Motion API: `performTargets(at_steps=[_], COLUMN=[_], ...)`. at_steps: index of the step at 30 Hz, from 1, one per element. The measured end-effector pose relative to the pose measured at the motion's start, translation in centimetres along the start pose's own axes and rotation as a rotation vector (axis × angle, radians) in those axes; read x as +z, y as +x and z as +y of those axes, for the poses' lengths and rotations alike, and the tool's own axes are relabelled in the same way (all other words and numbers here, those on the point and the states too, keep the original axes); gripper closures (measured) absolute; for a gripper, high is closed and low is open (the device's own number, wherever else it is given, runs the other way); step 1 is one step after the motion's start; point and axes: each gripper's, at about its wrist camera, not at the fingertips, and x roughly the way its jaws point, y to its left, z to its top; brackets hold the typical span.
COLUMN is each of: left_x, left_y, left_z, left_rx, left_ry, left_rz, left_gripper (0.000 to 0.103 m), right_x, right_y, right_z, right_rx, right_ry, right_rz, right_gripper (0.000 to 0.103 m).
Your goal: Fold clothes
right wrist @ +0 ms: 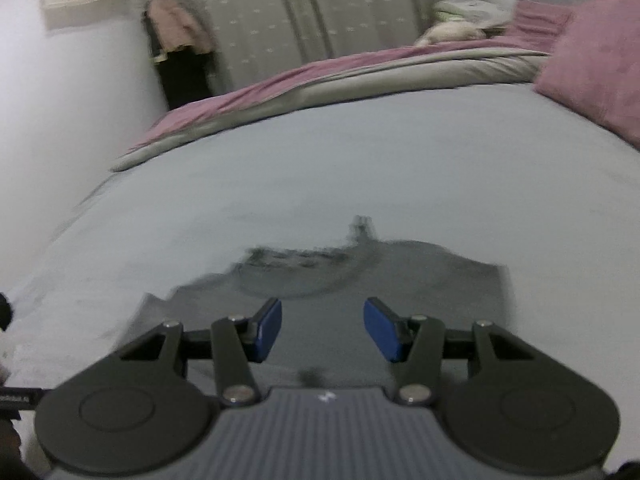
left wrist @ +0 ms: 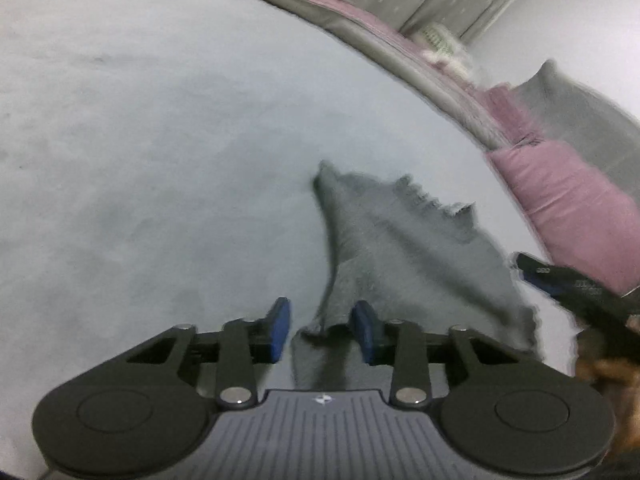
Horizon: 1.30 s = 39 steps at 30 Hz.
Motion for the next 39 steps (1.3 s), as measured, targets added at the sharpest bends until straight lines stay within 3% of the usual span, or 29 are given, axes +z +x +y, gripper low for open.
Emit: performTargets(at_steps=[2, 6, 9, 14, 17, 19, 22, 26, 31, 35, 39], left_x=[-0.3, -0.3, -0.2, 0.5, 0.5, 0.3, 0.0, -0.5, -1.7, -2.4, -2.4], left_y=[-0.2, -0.1, -0.8, -2.6, -3.4, -3.1, -2.0, -0.4, 0.5, -0.2, 0.0], left_z=[-1.0, -2.2, -2.3, -2.3, -2.5, -2.9, -3.5, -4.0, -4.2, -4.3, -4.1], left_rx=[0.085, 0.138, 0.143, 0.173, 0.097, 0.025, -0.015, -0.008, 0.03, 0.047, 0.047], left_ry=[0.078, 0.141, 0.121, 0.113, 0.129, 0.147, 0.179, 0.224, 0.253, 0.271, 0.265], left_rz=[0.007, -0.001, -0.029, -0.16, -0.216, -0.2, -0.161, -0.093, -0.047, -0.04, -0.033], left_gripper=[0.083, 0.083, 0.081, 0.081, 0.081, 0.081, 0.082, 0.082, 0.082, 0.082, 0.082], right_x=[-0.3, -0.9, -1.1, -0.6, -0.7, -0.9, -1.3, -2.3, -3.2, -3.6, -3.1], right_y=[-0.9, -2.0, -1.9, -1.9, -2.1, -2.2, -1.8, -0.9, 0.6, 1.1, 0.2], right_z=[-1.9, -5.2, -6.5, -7.3, -8.0, -8.7, -9.9, -10.7, -11.0, -10.8, -9.5], right_rx=[-0.027, -0.048, -0.037, -0.015, 0.003, 0.058, 0.096, 0.122, 0.19, 0.202, 0.197], right_ry=[0.032, 0.09, 0.104, 0.128, 0.217, 0.297, 0.393, 0.459, 0.5, 0.485, 0.413], right_rz=[-0.007, -0.018, -0.016, 0.043, 0.103, 0.13, 0.171, 0.202, 0.159, 0.13, 0.063], right_gripper=[0.055, 0.055, 0.056, 0.059, 0.059, 0.059, 0.059, 0.059, 0.06, 0.09, 0.094])
